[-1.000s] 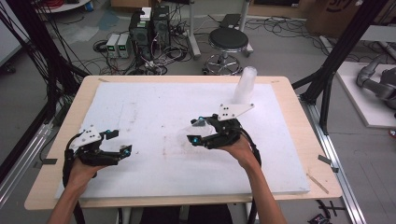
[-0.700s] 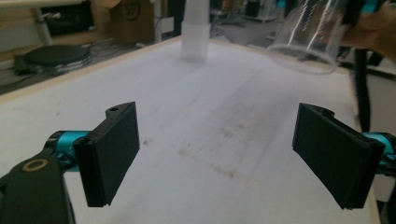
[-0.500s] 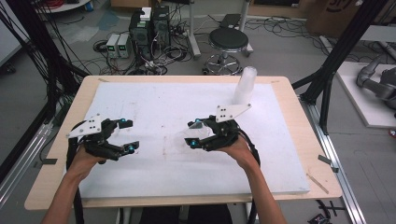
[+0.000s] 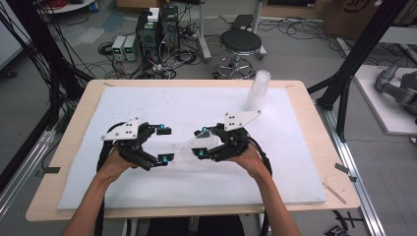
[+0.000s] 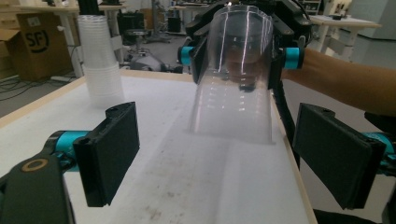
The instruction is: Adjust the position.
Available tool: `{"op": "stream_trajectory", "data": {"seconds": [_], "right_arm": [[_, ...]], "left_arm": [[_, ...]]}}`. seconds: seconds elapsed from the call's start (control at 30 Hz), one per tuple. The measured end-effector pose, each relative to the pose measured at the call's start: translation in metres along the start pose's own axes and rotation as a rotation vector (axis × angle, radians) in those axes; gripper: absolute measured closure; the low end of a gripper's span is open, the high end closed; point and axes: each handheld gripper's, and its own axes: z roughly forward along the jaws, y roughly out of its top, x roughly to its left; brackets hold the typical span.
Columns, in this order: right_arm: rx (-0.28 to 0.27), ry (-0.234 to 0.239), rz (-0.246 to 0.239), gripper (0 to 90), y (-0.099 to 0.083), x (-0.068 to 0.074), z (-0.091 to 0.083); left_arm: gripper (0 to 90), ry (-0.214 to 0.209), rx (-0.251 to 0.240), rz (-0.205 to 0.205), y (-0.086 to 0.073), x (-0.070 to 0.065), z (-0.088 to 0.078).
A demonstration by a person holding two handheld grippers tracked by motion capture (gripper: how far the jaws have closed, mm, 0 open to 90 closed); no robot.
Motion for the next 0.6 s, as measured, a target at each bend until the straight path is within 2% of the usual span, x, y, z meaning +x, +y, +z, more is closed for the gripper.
{"op": "stream_trajectory", "data": {"seconds": [0.1, 0.27, 0.6], "right_arm": [[-0.003, 0.003, -0.004, 40.6, 0.0, 0.0, 0.0], [-0.009, 0.011, -0.006, 40.7, 0.001, 0.001, 0.001], [-0.036, 0.032, -0.006, 40.6, 0.002, 0.002, 0.0]], "left_arm": [[14.7, -0.015, -0.002, 0.004, 0.001, -0.001, 0.011], [14.7, -0.016, -0.011, 0.015, 0.0, -0.004, 0.025], [14.7, -0.023, -0.026, 0.013, -0.007, -0.008, 0.04]]}}
